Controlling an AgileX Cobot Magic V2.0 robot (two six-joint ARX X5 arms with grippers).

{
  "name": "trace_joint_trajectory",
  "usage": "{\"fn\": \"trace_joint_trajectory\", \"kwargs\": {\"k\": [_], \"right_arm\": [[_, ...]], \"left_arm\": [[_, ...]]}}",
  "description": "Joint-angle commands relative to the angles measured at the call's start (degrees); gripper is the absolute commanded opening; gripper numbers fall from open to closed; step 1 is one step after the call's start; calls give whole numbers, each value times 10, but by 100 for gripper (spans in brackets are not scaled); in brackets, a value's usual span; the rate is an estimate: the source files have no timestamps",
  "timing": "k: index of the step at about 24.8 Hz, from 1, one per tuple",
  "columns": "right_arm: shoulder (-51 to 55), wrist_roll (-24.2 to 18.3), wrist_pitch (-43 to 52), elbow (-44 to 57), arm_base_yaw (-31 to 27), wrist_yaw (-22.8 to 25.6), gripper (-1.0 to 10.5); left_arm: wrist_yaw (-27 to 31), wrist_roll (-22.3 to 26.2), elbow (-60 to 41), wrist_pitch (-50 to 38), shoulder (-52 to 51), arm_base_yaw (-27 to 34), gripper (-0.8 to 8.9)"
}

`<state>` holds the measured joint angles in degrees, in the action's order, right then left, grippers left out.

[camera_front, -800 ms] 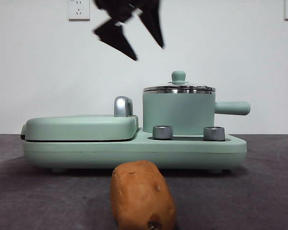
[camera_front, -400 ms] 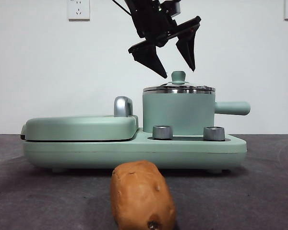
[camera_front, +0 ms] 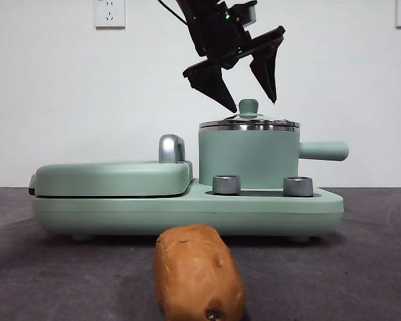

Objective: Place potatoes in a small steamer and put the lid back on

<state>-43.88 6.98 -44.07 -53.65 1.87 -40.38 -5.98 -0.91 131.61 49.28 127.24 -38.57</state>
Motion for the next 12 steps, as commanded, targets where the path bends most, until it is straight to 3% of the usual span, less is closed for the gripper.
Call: {"fn": "trace_joint_trajectory", "kwargs": {"k": [1,5,12], "right_arm": [[-4,4,6,-10,2,-1,513],[-4,5,7,-10,2,-1,513],[-4,5,7,-10,2,-1,513]], "left_arm": [[2,-2,19,-5,17,-7,399],[5,-2,18,4,18,-7,330],[12,1,18,2,18,-5,9]]}}
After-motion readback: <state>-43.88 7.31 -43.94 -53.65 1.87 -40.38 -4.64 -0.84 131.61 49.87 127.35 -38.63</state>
